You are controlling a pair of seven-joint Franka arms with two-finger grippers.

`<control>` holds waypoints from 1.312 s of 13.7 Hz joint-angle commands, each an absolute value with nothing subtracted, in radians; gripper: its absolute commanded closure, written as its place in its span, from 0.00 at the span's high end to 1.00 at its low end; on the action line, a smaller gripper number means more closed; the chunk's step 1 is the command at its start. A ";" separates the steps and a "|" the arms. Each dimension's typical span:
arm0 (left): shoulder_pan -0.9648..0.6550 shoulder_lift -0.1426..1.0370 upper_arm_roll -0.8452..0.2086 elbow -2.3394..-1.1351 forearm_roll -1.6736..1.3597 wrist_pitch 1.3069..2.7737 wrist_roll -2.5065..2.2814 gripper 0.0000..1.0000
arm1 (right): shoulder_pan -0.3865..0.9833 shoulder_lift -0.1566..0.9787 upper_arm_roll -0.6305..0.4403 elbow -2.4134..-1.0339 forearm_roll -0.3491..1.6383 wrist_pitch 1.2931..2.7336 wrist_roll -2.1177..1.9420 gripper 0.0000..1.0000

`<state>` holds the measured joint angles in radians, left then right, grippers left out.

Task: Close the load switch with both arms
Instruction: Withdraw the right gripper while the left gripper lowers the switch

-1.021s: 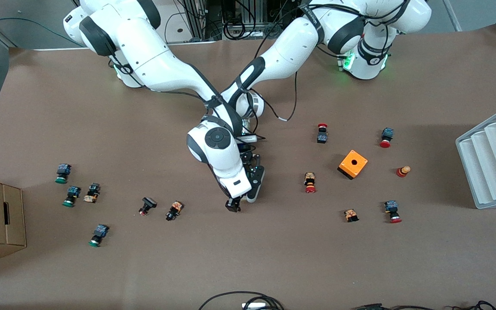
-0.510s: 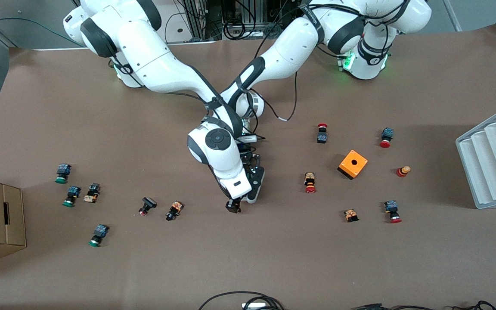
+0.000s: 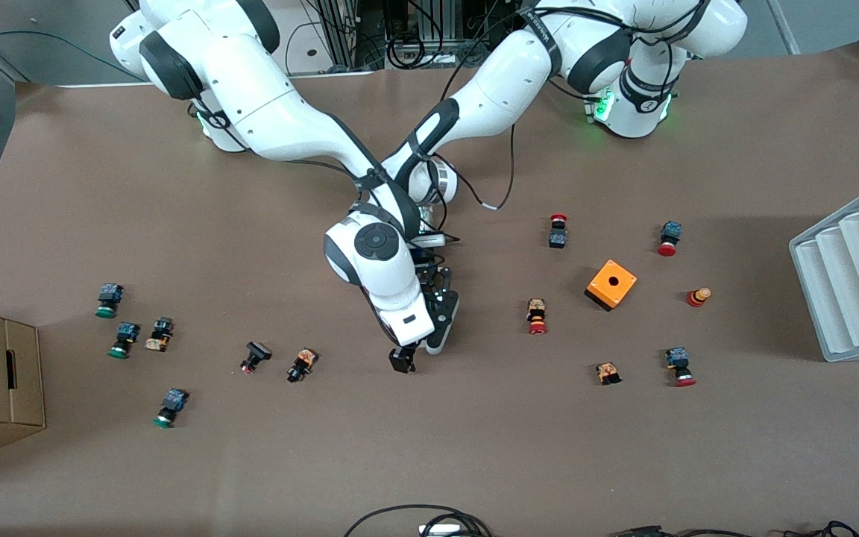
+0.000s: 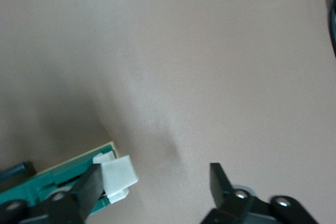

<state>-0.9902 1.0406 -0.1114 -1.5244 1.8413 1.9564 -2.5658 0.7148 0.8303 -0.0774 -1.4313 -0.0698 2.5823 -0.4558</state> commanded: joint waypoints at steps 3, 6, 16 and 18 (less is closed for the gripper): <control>-0.999 1.037 -0.106 -1.529 1.855 1.944 -2.583 0.62 | 0.712 0.789 -0.080 -1.413 -0.002 2.544 -0.445 1.00; -0.999 1.037 -0.106 -1.529 1.855 1.944 -2.583 0.62 | 0.701 0.743 -0.081 -1.411 -0.002 2.485 -0.445 1.00; -0.999 1.037 -0.106 -1.529 1.855 1.944 -2.585 0.62 | 0.563 0.552 -0.078 -1.410 0.142 2.188 -0.445 1.00; -0.999 1.037 -0.106 -1.529 1.855 1.944 -2.583 0.62 | 0.528 0.540 -0.080 -1.410 0.211 2.168 -0.445 1.00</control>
<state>-0.9902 1.0406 -0.1113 -1.5244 1.8413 1.9564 -2.5658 0.5602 0.5648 -0.0867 -1.4025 0.1487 2.2017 -0.4440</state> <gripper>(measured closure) 0.379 0.000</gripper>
